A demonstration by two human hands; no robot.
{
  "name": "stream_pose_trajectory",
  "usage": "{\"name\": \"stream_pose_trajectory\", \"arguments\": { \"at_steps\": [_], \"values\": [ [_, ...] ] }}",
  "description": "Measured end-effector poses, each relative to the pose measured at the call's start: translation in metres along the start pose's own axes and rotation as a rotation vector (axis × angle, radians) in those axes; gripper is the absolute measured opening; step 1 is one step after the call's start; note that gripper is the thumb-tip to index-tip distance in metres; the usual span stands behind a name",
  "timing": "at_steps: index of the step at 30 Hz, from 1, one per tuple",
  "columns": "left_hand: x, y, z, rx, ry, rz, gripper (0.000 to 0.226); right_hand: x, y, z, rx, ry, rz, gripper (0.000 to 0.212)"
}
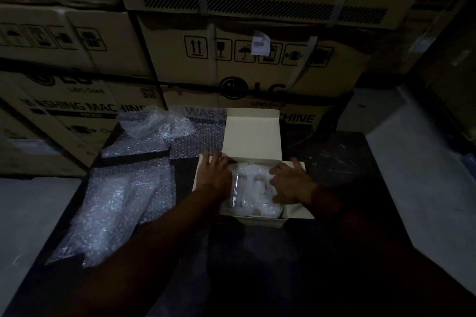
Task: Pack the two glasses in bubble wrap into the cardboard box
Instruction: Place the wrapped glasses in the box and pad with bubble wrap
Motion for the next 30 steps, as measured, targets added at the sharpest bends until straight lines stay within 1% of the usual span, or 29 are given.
{"name": "stream_pose_trajectory", "arguments": {
  "at_steps": [2,4,5,7,9,13,15,16,17,18,20,21,22,23,25,26,27,28,30],
  "values": [
    [-0.002,-0.001,-0.003,0.040,-0.018,-0.029,0.052,0.000,-0.009,-0.005,0.074,-0.026,0.053,0.044],
    [-0.004,-0.006,-0.008,0.115,-0.035,-0.073,0.047,-0.002,-0.018,-0.011,0.164,-0.068,0.099,0.028],
    [-0.004,-0.006,-0.011,0.143,-0.034,-0.073,0.045,-0.002,-0.018,-0.014,0.163,-0.075,0.109,0.024],
    [-0.001,-0.001,-0.017,0.141,-0.024,-0.047,0.041,-0.006,-0.009,-0.019,0.060,-0.060,0.115,0.027],
    [0.001,0.006,-0.020,0.091,-0.023,-0.018,0.041,-0.008,0.004,-0.021,-0.038,-0.039,0.084,0.031],
    [0.001,0.009,-0.021,0.030,-0.008,-0.011,0.047,-0.009,0.023,-0.012,-0.095,-0.028,0.011,0.034],
    [-0.001,0.007,-0.025,0.052,-0.029,-0.033,0.051,-0.008,0.024,-0.009,-0.131,-0.004,0.020,0.035],
    [-0.002,0.004,-0.029,0.080,-0.038,-0.050,0.050,-0.009,0.021,-0.010,-0.123,0.006,0.049,0.034],
    [-0.002,0.001,-0.033,0.117,-0.034,-0.078,0.046,-0.009,0.013,-0.010,-0.075,0.010,0.107,0.031],
    [-0.001,-0.005,-0.038,0.169,-0.013,-0.122,0.041,-0.009,0.001,-0.010,0.025,0.002,0.170,0.027],
    [0.011,-0.017,-0.047,0.261,0.129,-0.275,0.036,-0.011,-0.020,-0.011,0.242,-0.048,0.289,0.024],
    [0.019,-0.021,-0.051,0.260,0.225,-0.378,0.037,-0.016,-0.024,-0.010,0.296,-0.093,0.327,0.027],
    [0.026,-0.020,-0.053,0.212,0.310,-0.475,0.039,-0.023,-0.023,-0.007,0.307,-0.145,0.341,0.033],
    [0.033,-0.014,-0.053,0.132,0.366,-0.549,0.044,-0.030,-0.018,-0.002,0.281,-0.194,0.331,0.039],
    [0.043,0.005,-0.051,-0.033,0.383,-0.599,0.055,-0.044,-0.012,0.005,0.227,-0.239,0.292,0.044],
    [0.047,0.013,-0.050,-0.081,0.371,-0.583,0.057,-0.047,-0.010,0.007,0.227,-0.248,0.253,0.043],
    [0.050,0.017,-0.049,-0.094,0.361,-0.540,0.055,-0.051,-0.011,0.007,0.261,-0.265,0.206,0.043],
    [0.052,0.017,-0.049,-0.079,0.356,-0.471,0.047,-0.054,-0.012,0.006,0.301,-0.279,0.173,0.044],
    [0.056,0.014,-0.047,-0.041,0.349,-0.351,0.035,-0.060,-0.009,0.004,0.307,-0.288,0.144,0.055]
  ]
}}
Point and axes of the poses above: each hand's wrist, its own z-axis towards the middle knuckle, its own y-axis out of the palm, x = y × z, the point moved 9 cm from there along z, towards the middle knuckle, and after that the axes turned 12 degrees about z, right-handed, at the moved point
